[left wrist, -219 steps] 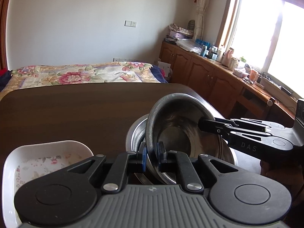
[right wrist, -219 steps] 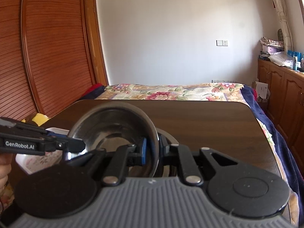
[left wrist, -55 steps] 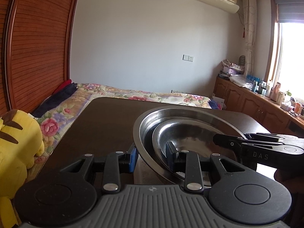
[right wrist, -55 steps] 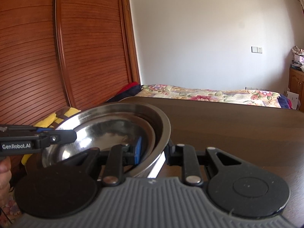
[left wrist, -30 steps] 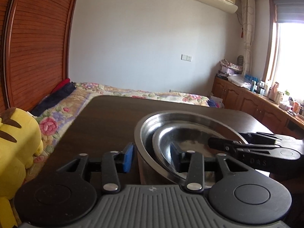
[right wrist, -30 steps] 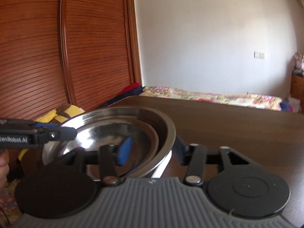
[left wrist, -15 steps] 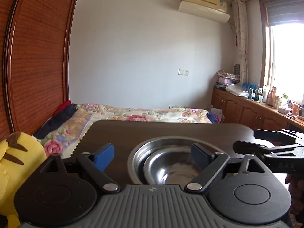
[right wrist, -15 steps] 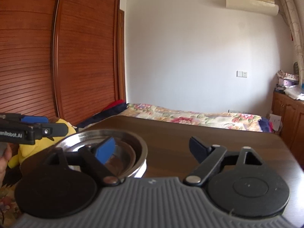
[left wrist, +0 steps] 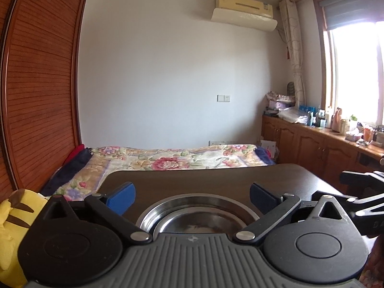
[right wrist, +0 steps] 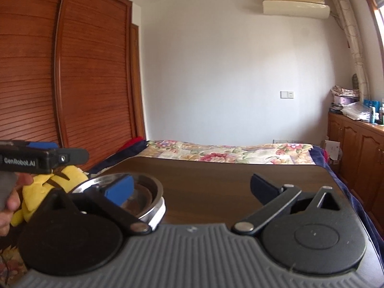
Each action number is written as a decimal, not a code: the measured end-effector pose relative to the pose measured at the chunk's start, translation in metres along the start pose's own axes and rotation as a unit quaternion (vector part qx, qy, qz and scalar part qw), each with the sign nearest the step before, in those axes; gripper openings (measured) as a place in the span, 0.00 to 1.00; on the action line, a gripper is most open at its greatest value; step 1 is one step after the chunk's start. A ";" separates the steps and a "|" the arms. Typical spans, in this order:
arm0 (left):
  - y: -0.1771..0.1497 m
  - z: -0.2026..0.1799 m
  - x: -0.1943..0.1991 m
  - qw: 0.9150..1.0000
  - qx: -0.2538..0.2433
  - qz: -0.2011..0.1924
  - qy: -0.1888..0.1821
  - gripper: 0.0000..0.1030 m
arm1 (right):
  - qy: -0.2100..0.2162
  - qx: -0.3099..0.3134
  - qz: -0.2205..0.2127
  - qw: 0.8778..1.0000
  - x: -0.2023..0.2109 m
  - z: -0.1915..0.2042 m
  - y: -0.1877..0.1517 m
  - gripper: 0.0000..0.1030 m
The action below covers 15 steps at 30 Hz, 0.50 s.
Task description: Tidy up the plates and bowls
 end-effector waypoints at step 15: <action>-0.028 -0.017 0.000 1.000 -0.002 0.022 -0.012 1.00 | -0.051 -0.029 0.019 0.998 0.004 -0.015 -0.032 1.00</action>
Point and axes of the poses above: each gripper's, at about its wrist camera, not at the fingertips, and x roughly against the way its jaws point, z to its left, y to its top, the point moved 9 cm from there along -x, roughly the way its jaws point, and after that the axes turned 4 degrees about z, right-handed, at the moved point
